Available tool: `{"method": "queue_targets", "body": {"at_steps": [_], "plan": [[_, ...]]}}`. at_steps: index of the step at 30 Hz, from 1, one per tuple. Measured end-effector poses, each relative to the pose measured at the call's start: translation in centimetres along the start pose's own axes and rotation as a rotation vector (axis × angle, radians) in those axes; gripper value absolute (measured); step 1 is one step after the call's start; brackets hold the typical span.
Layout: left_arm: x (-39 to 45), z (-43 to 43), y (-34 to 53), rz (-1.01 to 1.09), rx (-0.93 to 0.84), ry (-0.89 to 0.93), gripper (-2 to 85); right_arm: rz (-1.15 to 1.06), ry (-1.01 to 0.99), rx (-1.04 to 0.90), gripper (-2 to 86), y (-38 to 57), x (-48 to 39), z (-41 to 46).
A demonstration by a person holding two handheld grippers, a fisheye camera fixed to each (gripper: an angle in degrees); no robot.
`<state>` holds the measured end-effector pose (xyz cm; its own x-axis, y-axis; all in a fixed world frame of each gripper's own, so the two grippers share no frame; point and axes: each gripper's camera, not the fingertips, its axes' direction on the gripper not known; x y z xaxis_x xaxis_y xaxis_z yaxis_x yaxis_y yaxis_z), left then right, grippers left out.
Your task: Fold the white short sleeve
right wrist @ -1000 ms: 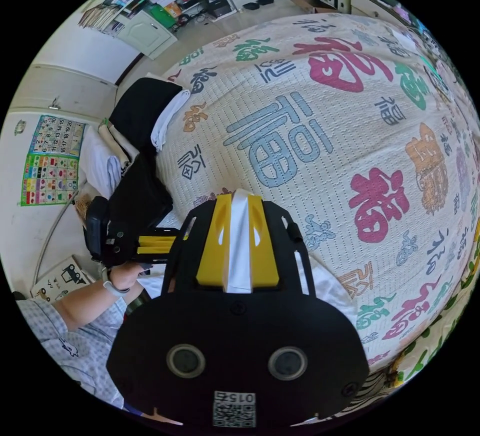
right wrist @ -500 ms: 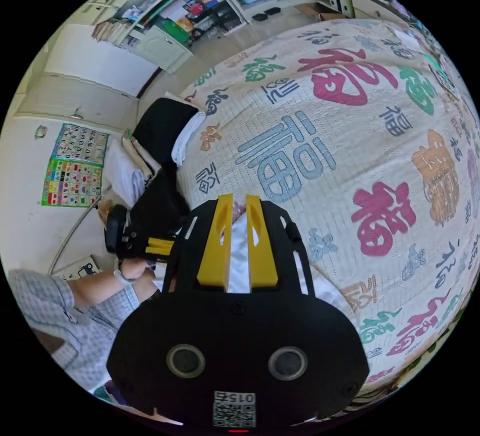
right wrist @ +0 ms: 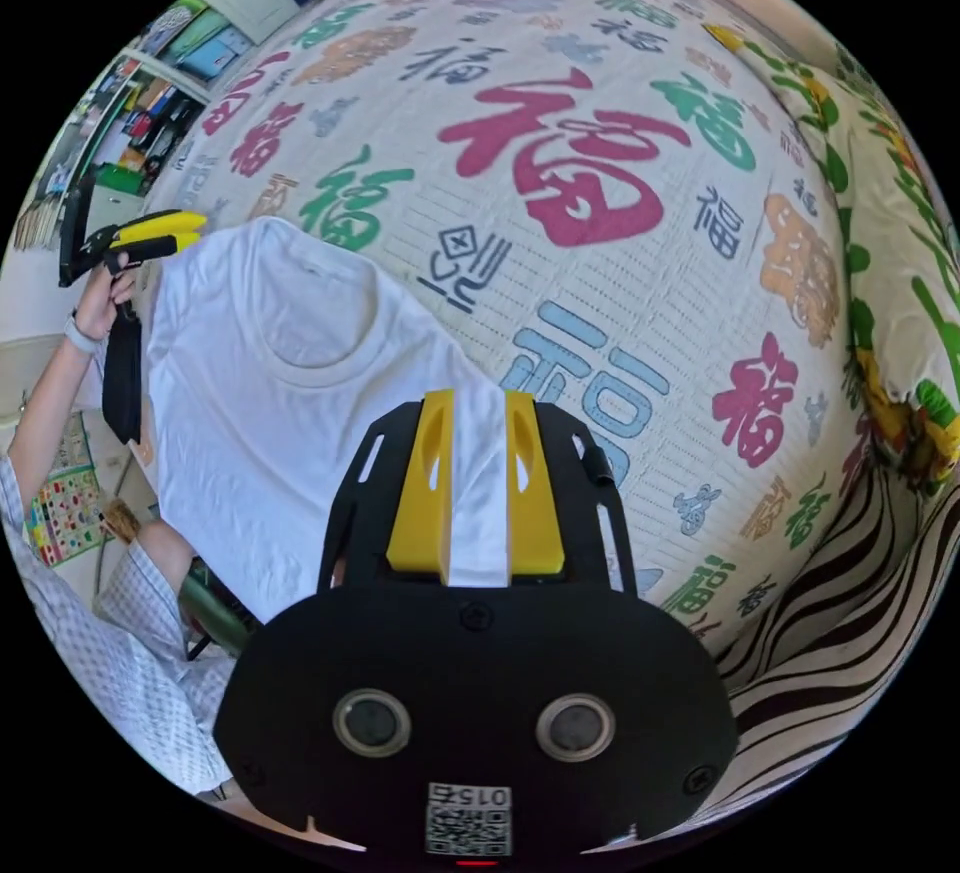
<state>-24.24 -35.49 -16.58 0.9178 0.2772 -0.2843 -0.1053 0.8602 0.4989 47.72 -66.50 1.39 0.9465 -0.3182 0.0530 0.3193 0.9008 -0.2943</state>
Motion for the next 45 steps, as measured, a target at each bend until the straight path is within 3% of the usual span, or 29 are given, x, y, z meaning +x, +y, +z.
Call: {"method": "queue_targets", "body": {"at_steps": [4, 7, 16, 21, 25, 28, 37, 45], "plan": [[2.2, 2.6, -2.2, 0.077, -0.118, -0.117, 5.2, -0.026, -0.006, -0.049, 4.1, 1.9, 1.7, 2.6], [3.0, 2.9, -3.2, 0.114, -0.153, -0.095, 1.3, -0.080, -0.008, -0.056, -0.1, 3.7, 2.9, 2.9], [3.3, 3.7, -4.6, 0.111, -0.173, -0.143, 0.6, 0.021, 0.001, -0.067, -0.9, 8.3, 7.6, 4.8], [2.0, 1.6, -2.4, 0.033, -0.057, -0.176, 1.5, 0.169, -0.048, 0.072, -0.3, 13.7, 11.6, 4.6], [1.8, -2.8, 3.1, 0.002, 0.057, -0.138, 5.2, 0.258, -0.193, 0.264, 0.0, 21.9, 14.2, 3.5], [2.7, -4.2, 10.1, -0.053, 0.031, -0.062, 7.2, 0.212, -0.247, 0.274, 0.9, 29.2, 12.7, 4.5], [7.7, 1.4, 33.0, -0.393, -0.384, 0.041, 9.1, 0.395, -0.323, -0.104, 5.5, 53.6, 5.0, 16.2], [10.4, 4.6, 34.2, -0.275, -0.506, -0.062, 9.4, 0.421, -0.334, -0.181, 6.6, 61.6, 2.7, 21.4]]}}
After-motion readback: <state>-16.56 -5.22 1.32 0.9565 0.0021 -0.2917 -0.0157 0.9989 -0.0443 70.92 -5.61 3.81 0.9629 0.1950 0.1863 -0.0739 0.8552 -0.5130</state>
